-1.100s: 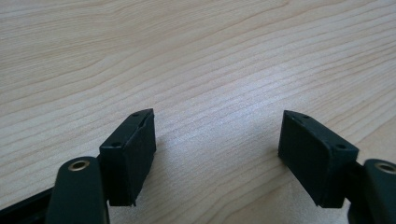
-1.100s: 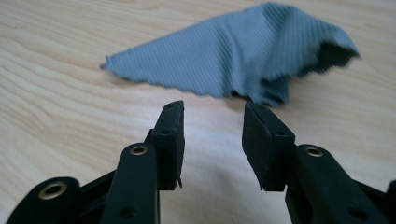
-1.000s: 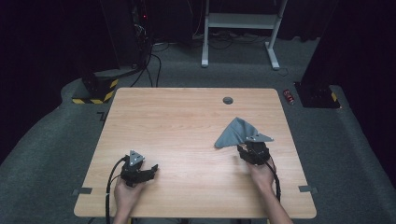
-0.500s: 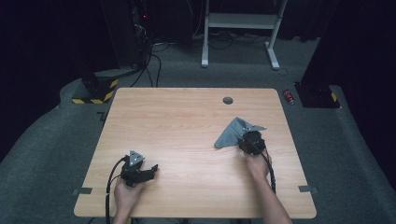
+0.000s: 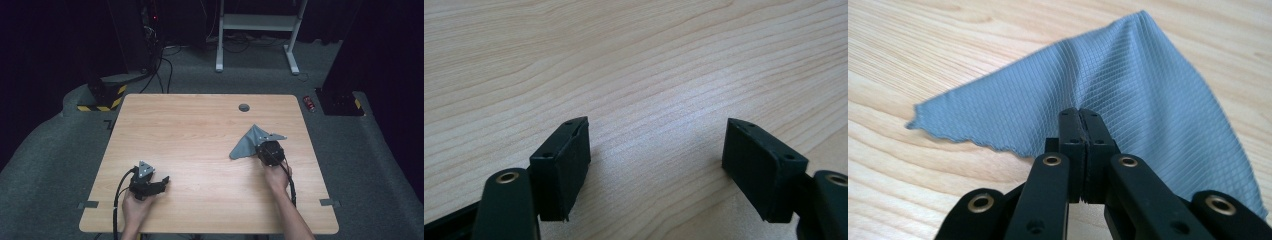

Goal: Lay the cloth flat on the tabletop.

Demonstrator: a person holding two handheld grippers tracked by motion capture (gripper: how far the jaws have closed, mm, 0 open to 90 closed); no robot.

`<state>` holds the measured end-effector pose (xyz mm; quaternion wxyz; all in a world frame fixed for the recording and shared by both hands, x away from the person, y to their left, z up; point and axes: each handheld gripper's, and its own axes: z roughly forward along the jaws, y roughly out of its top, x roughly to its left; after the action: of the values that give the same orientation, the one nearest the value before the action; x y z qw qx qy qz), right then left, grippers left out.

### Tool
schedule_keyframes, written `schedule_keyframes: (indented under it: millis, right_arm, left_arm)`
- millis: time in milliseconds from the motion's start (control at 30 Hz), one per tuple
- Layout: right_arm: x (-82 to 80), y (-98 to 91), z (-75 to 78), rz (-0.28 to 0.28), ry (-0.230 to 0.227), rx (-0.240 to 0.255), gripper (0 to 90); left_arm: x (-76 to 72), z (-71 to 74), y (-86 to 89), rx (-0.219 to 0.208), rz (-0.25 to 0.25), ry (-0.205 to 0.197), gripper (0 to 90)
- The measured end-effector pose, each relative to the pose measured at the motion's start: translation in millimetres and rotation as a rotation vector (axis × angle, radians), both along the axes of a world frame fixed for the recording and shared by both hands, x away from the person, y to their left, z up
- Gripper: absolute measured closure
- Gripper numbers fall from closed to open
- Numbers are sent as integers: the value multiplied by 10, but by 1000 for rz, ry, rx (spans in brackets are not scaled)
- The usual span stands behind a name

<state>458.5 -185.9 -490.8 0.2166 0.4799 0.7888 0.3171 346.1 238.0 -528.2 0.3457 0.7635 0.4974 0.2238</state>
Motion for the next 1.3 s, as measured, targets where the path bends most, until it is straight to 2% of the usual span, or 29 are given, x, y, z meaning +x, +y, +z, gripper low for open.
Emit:
schedule_keyframes:
  millis: [133, 167, 200, 267, 300, 500, 800, 900, 933, 967, 1033, 1300]
  right_arm:
    - [-24, 23, 169, 30, -34, 12, 891]
    - [-24, 23, 169, 30, -34, 12, 891]
    - [-39, 36, 250, 43, -46, 26, 892]
    - [-48, 43, 277, 45, -48, 35, 892]
    - [-59, 61, 346, 64, -62, 41, 892]
    - [-95, 113, 455, 93, -76, 53, 894]
    - [-203, 283, 699, 170, -139, 95, 896]
    - [-230, 321, 730, 186, -149, 102, 896]
    - [-283, 402, 770, 213, -159, 110, 896]
    - [-283, 402, 770, 213, -159, 110, 896]
    - [-335, 487, 803, 250, -171, 127, 895]
    - [-463, 744, 822, 337, -152, 171, 893]
  left_arm:
    - [0, 0, -1, -1, 0, 1, 277]
    - [0, 0, -1, -1, 0, 1, 277]
    - [0, 0, 0, 0, 0, 0, 276]
    - [0, 0, -1, -2, 0, 1, 276]
    - [0, 0, 0, 0, 0, 0, 276]
    - [0, 0, -1, -2, 0, 1, 277]
    - [0, 0, 0, -1, 0, 1, 277]
    - [0, 0, -1, -2, 0, 1, 276]
    - [0, 0, -1, -2, 0, 1, 276]
    - [0, 0, -1, -2, 0, 1, 276]
    - [0, 0, -1, -2, 0, 1, 276]
    - [0, 0, -1, -2, 0, 1, 276]
